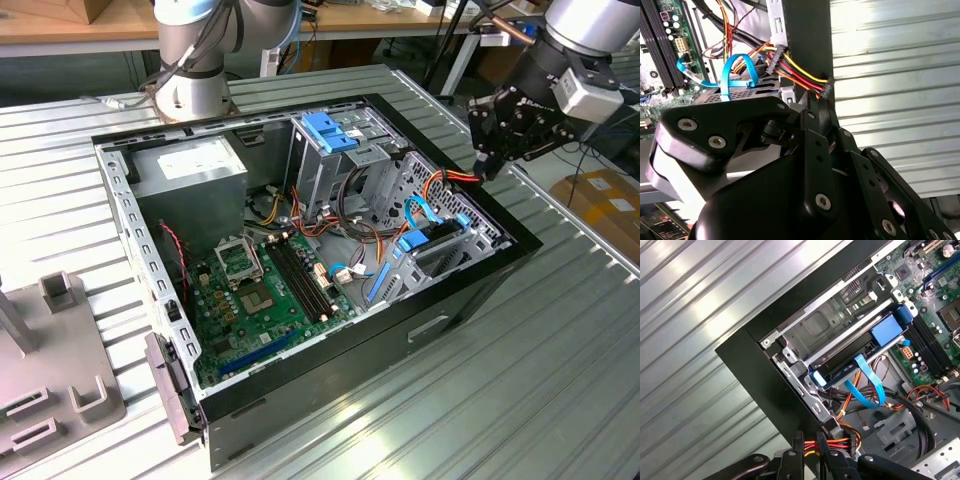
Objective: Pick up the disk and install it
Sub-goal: 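Insert the second disk wire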
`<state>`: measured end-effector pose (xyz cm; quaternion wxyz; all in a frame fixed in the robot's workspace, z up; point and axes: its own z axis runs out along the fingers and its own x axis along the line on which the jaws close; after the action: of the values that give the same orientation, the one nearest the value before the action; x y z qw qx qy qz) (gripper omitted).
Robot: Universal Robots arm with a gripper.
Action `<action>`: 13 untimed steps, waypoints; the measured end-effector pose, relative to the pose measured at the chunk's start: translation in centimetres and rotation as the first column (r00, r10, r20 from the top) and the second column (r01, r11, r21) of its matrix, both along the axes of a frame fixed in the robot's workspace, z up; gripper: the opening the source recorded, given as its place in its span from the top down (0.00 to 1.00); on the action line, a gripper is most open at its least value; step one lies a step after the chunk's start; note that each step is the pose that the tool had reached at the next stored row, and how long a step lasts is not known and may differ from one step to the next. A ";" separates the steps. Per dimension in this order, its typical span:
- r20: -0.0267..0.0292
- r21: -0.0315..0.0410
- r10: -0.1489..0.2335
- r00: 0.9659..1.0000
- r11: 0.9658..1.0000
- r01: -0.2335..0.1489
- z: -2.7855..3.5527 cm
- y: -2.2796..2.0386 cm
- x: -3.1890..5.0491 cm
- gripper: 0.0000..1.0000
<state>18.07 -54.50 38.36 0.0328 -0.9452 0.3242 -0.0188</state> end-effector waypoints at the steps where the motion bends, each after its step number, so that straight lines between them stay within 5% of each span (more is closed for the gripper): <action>1: 0.000 0.000 -0.003 1.000 1.000 0.003 0.00 0.00 0.16 0.76; 7: 0.000 -0.001 -0.017 1.000 1.000 0.017 -0.02 0.00 0.48 0.76; 10: -0.010 -0.027 -0.018 1.000 0.999 0.017 -0.08 0.00 0.50 0.76; 13: -0.028 -0.081 -0.021 0.999 0.997 0.018 -0.14 0.01 0.50 0.76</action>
<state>18.57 -54.49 38.22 -0.0102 -0.9427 0.3328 -0.0185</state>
